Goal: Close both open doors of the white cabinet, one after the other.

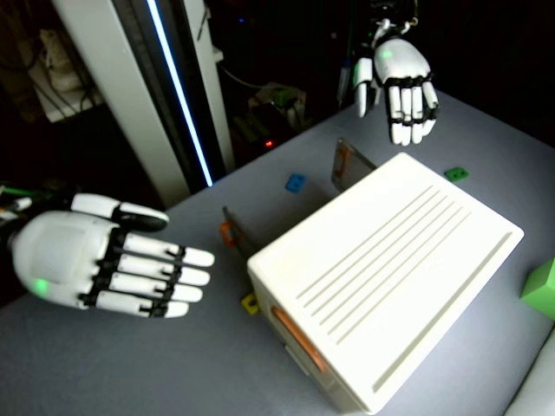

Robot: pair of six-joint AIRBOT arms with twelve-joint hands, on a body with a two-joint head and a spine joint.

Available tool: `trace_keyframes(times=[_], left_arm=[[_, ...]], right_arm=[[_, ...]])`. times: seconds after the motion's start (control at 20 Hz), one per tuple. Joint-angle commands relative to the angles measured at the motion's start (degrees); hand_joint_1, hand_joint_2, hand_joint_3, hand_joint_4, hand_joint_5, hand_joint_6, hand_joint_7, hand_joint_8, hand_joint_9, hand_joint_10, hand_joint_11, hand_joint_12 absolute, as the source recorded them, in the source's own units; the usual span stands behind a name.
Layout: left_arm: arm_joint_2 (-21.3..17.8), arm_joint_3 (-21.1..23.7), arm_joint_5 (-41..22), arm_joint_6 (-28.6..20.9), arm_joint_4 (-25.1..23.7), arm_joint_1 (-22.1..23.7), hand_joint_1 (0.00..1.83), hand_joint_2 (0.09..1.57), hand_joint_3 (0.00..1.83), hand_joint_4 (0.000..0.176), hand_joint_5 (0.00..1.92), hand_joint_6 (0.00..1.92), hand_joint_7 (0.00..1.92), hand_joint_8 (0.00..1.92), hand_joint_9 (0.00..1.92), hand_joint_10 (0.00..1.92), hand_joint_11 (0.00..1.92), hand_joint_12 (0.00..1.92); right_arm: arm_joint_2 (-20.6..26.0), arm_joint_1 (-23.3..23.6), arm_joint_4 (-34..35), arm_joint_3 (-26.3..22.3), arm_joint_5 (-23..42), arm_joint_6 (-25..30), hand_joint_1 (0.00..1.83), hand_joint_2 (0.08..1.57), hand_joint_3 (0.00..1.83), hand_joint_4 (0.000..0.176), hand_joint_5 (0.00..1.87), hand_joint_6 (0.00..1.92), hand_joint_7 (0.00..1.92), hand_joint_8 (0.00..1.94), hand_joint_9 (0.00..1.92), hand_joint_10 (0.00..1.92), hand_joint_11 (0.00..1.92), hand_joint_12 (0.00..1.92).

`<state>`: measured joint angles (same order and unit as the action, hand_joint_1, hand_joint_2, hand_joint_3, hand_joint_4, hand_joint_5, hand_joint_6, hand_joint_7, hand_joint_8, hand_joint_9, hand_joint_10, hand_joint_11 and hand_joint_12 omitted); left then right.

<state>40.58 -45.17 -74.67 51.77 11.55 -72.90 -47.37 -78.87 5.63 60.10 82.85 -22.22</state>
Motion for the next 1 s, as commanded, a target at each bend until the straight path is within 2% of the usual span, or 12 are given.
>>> trace_keyframes(times=[0.0,0.2,0.35,0.5,0.7,0.8,0.95], left_arm=[[0.18,-0.02,-6.69,-0.31,0.09,0.37,0.0,1.57,0.11,0.0,0.0,0.0,0.0,0.0,0.0,0.0,0.0,0.12],[0.3,-0.06,-5.95,-0.76,-0.48,0.42,0.0,1.57,0.11,0.0,0.0,0.0,0.0,0.0,0.0,0.0,0.0,0.14],[0.66,-0.13,-4.69,-1.66,-2.03,0.79,0.0,1.57,0.14,0.0,0.0,0.0,0.0,0.0,0.0,0.0,0.0,0.17],[1.37,-0.4,-3.59,-2.52,-3.28,1.35,0.0,1.57,0.16,0.0,0.0,0.0,0.0,0.0,0.0,0.0,0.0,0.28],[1.91,-0.42,-2.92,-3.55,-5.49,1.99,0.0,1.57,0.18,0.0,0.0,0.0,0.0,0.0,0.0,0.0,0.0,0.16],[2.02,-0.45,-2.85,-3.9,-6.24,2.28,0.0,1.57,0.21,0.0,0.0,0.0,0.0,0.0,0.0,0.0,0.0,0.22],[2.26,-0.62,-1.29,-4.1,-8.94,4.23,0.0,1.57,0.21,0.0,0.0,0.0,0.0,0.0,0.0,0.0,0.01,0.12]], right_arm=[[0.04,0.16,1.29,-0.04,6.58,0.49,0.0,1.52,0.0,0.0,0.11,0.0,0.11,0.0,0.1,0.0,0.06,0.14],[0.05,0.17,0.63,0.01,5.85,0.5,0.0,1.51,0.0,0.0,0.11,0.0,0.09,0.0,0.09,0.0,0.08,0.13],[0.05,0.25,-0.7,-0.07,4.93,0.5,0.0,1.48,0.0,0.0,0.06,0.0,0.02,0.0,0.02,0.0,0.04,0.05],[-0.05,0.66,-2.0,-0.15,3.56,0.49,0.0,1.38,0.0,0.0,0.02,0.0,0.0,0.0,0.0,0.0,0.02,0.01],[-0.12,1.93,-3.79,-0.21,2.42,0.49,0.0,1.33,0.0,0.0,0.0,0.0,0.0,0.0,0.0,0.0,0.0,0.0],[-0.2,2.07,-3.81,-0.2,2.4,0.49,0.0,1.32,0.0,0.0,0.0,0.0,0.0,0.0,0.0,0.0,0.0,0.0],[-0.32,2.08,-3.67,-0.2,2.4,0.49,0.0,1.31,0.0,0.0,0.0,0.0,0.0,0.0,0.0,0.0,0.0,0.0]])
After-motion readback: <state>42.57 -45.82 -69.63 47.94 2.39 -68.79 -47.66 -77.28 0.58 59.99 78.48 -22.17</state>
